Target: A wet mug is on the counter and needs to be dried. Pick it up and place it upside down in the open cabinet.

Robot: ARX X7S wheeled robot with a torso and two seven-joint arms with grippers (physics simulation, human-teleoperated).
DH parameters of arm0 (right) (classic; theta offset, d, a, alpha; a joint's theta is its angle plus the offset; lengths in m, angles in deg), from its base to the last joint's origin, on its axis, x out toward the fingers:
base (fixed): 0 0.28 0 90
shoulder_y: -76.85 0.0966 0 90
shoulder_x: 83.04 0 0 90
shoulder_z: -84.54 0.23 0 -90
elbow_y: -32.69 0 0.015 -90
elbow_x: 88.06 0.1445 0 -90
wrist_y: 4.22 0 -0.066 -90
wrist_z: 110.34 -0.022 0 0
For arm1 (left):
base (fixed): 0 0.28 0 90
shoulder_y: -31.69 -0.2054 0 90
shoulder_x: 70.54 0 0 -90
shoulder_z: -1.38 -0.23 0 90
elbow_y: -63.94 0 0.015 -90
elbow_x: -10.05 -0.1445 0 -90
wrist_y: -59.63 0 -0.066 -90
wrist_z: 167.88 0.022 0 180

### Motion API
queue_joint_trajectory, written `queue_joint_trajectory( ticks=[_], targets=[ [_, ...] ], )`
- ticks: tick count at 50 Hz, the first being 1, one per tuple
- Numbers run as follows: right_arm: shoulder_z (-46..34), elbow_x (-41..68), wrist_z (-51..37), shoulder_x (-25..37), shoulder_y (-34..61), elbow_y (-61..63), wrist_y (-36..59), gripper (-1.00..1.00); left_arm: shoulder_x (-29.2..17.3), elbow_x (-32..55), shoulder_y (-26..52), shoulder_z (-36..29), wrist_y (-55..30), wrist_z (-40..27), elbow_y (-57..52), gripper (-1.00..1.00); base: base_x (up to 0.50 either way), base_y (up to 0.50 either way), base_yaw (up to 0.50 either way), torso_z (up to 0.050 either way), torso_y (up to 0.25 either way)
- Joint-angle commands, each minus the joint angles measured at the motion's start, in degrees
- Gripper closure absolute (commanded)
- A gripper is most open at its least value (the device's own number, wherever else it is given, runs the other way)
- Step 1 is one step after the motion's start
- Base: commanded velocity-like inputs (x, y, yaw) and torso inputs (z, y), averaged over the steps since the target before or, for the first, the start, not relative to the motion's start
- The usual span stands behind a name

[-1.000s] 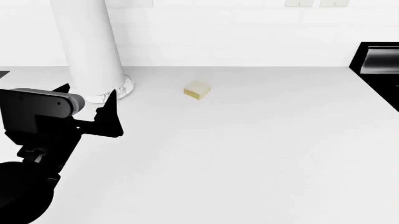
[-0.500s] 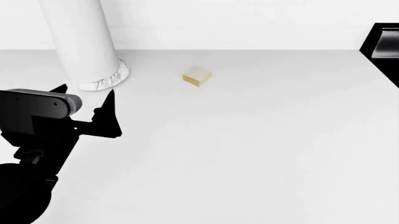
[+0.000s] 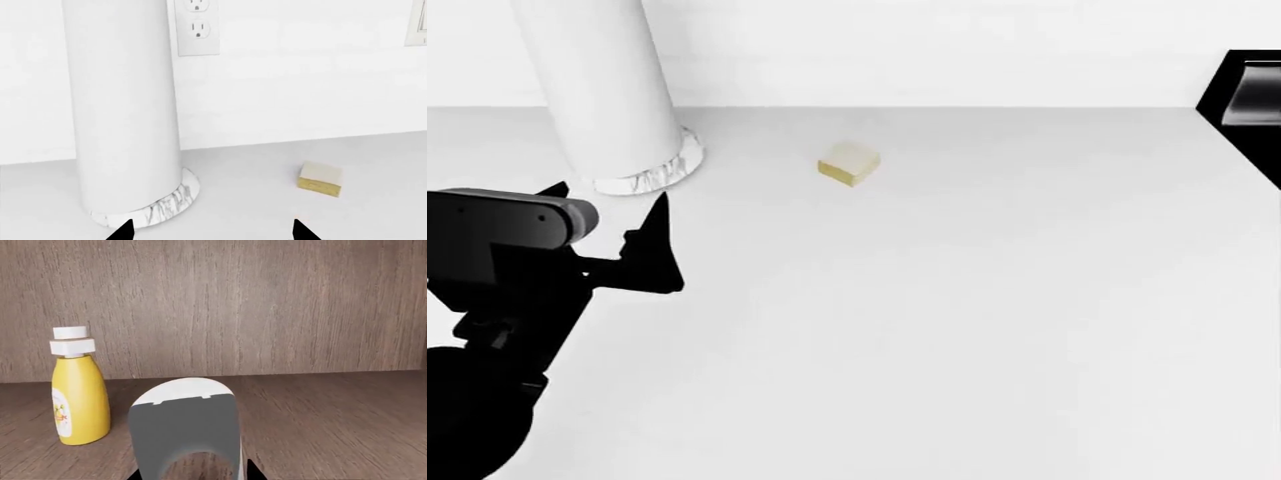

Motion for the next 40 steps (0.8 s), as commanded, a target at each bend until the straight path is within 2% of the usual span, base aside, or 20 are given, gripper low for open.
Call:
queue_joint_trajectory(
  ticks=[1,16,40],
  targets=[
    [-3.65,3.60,-0.10,-0.40,0.00,-8.28,1.72,1.00,-0.06,0.52,0.04,0.16,-0.31,0.31,0.49,-1.00,0.01,0.00,0.00,0.000,0.000],
    [-3.59,5.83,-2.91,-0.40,0.00,-9.29,4.89,1.00,0.35,0.56,0.02,0.10,-0.83,0.39,0.86,-1.00,0.00,0.00,0.00,0.000,-0.005],
    [-7.53,9.14,-2.00,-0.40,0.00,-11.72,5.52,1.00,0.28,0.31,-0.43,0.32,-0.78,0.10,1.00,-1.00,0.00,0.00,0.00,0.000,-0.004]
  ],
)
